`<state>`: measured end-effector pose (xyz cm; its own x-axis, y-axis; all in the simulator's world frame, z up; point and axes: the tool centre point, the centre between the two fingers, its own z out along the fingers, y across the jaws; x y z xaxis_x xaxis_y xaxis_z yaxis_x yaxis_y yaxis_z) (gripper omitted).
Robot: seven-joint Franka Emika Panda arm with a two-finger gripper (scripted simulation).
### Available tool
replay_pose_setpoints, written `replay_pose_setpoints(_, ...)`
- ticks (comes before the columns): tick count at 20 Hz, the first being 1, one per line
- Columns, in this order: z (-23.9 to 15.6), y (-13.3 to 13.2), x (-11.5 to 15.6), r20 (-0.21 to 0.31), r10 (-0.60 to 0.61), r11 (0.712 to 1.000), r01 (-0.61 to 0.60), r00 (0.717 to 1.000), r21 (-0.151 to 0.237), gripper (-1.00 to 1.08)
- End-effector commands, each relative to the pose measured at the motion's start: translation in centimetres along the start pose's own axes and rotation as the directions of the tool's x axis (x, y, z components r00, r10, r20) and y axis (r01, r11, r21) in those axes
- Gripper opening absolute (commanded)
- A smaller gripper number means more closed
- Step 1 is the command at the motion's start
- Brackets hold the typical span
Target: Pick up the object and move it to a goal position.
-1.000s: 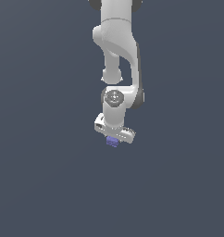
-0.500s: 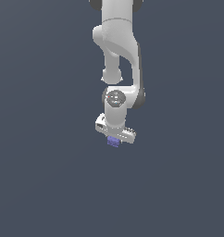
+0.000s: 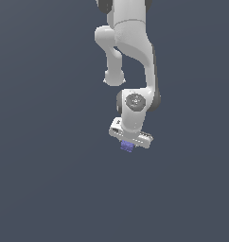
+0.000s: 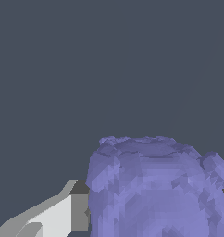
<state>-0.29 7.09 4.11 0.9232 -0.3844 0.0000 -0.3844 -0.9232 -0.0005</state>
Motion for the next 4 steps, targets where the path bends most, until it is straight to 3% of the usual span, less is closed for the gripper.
replay_pose_setpoints(1,-0.03,-1.0,-0.17,0.0,0.002,1.0,-0.002,1.0,0.0,-1.0)
replay_pose_setpoints(4,-0.04,-1.39,-0.24,0.0,0.002,1.0,-0.002,1.0,0.0,-1.0)
